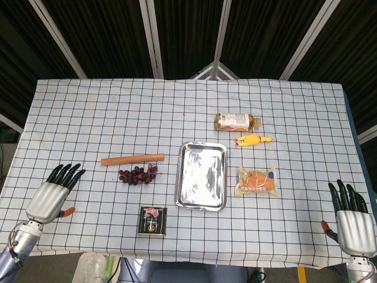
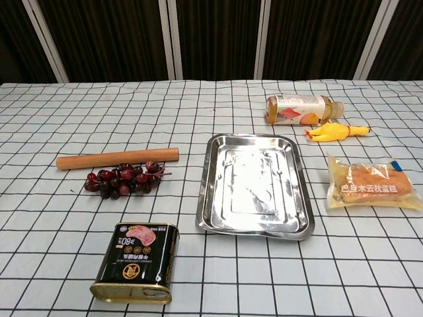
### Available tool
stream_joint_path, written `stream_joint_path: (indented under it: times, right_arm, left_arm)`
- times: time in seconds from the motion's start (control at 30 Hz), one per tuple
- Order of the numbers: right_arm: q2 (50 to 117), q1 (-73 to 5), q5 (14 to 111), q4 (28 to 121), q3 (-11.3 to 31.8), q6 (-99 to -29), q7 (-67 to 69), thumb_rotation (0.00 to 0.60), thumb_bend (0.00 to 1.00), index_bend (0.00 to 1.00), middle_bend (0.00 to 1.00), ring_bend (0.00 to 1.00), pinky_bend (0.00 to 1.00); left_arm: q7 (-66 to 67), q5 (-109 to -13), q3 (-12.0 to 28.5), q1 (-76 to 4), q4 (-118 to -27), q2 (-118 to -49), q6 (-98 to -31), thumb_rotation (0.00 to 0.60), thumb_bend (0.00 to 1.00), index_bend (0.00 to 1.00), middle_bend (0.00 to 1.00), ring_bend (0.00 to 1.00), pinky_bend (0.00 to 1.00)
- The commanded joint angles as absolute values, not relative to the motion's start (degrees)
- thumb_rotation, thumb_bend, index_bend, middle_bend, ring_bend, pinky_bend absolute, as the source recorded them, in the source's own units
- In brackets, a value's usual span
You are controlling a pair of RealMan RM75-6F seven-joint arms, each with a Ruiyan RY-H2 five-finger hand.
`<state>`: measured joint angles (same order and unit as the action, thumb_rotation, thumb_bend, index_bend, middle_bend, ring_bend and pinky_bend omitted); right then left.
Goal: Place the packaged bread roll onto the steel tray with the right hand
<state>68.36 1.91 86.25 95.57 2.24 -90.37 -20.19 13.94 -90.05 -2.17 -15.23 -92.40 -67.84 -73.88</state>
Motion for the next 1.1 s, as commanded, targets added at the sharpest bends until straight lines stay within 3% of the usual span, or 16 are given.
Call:
stream_joint_path:
  times: [0.03, 0.4, 0.7, 1.1]
  right_arm:
    - [68.39, 1.86, 86.17, 95.57, 2.18, -90.14, -20.36, 0.6, 0.26, 0.0, 0.0, 0.0, 0.16]
    - [70.79, -2.8, 85.21, 94.41, 2.86, -82.46, -21.51, 0.6, 0.26, 0.0, 0.0, 0.0, 0.14]
    - [78.72, -13.43, 76.89, 92.0, 7.31, -66.95, -26.41, 0.6, 0.26, 0.0, 0.0, 0.0, 0.14]
    - [88.73, -22.16, 65.2, 85.42, 11.82, -58.57, -33.55, 0.6, 0.26, 0.0, 0.0, 0.0, 0.14]
  left_arm:
    - [13.98, -90.08, -2.2, -15.17, -92.44, -67.83, -73.96, 0.6, 0.08, 0.0, 0.0, 0.0, 0.04]
    - [14.33, -89.85, -1.99, -15.12, -92.43, -68.2, -74.09, 0.6, 0.08, 0.0, 0.0, 0.0, 0.04]
    - [9.79, -93.69, -1.65, -15.42, -89.13, -69.14, -77.29, 0.6, 0.08, 0.0, 0.0, 0.0, 0.04]
    - [7.29, -92.7, -1.73, -15.6, -89.23, -67.69, -76.31, 0.6, 0.08, 0.0, 0.0, 0.0, 0.04]
